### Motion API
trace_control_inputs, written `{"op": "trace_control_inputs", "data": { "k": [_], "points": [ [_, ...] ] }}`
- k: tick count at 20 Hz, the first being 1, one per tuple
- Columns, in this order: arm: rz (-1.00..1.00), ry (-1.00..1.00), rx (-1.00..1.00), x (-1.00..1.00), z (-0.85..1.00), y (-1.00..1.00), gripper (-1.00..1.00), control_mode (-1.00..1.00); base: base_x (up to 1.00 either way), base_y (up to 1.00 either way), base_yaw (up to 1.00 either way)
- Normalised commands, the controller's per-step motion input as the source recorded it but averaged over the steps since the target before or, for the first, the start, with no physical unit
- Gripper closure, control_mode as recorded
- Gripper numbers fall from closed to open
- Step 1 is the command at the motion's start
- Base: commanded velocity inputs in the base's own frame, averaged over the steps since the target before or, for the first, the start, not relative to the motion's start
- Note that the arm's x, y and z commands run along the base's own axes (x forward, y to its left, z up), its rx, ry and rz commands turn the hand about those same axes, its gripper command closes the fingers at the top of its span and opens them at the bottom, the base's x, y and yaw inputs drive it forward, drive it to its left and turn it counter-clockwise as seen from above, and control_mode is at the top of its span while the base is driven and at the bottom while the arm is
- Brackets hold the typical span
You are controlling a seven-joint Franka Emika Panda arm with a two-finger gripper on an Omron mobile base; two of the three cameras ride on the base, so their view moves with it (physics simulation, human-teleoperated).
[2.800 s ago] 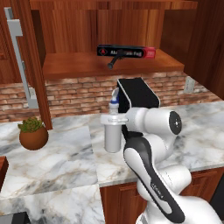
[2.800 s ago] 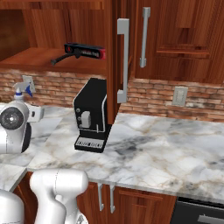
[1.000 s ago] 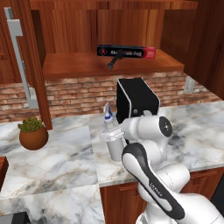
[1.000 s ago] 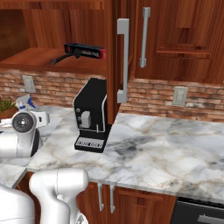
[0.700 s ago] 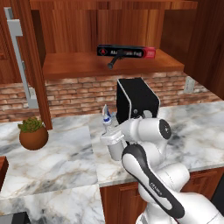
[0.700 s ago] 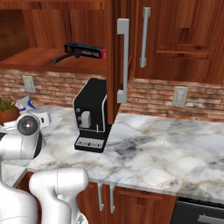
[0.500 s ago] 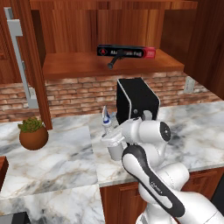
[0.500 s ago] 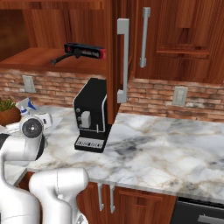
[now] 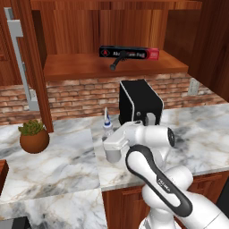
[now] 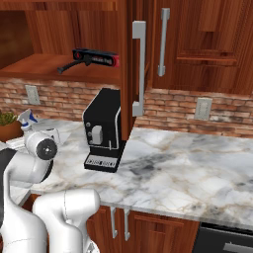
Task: Pick the spray and dish brush from the cabinet and place them on the counter.
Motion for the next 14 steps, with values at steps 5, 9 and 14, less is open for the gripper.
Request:
{"op": "trace_control_inputs", "data": {
  "k": [5,9,14],
  "points": [
    [0.06,-0.03,0.12,0.05,-0.36,-0.02,1.0,-1.0,0.0,0.0,0.0],
    [0.06,-0.04,0.1,0.0,-0.49,-0.07,1.0,-1.0,0.0,0.0,0.0],
    [0.07,-0.05,0.08,0.01,-0.55,0.0,1.0,-1.0,0.0,0.0,0.0]
  ]
}}
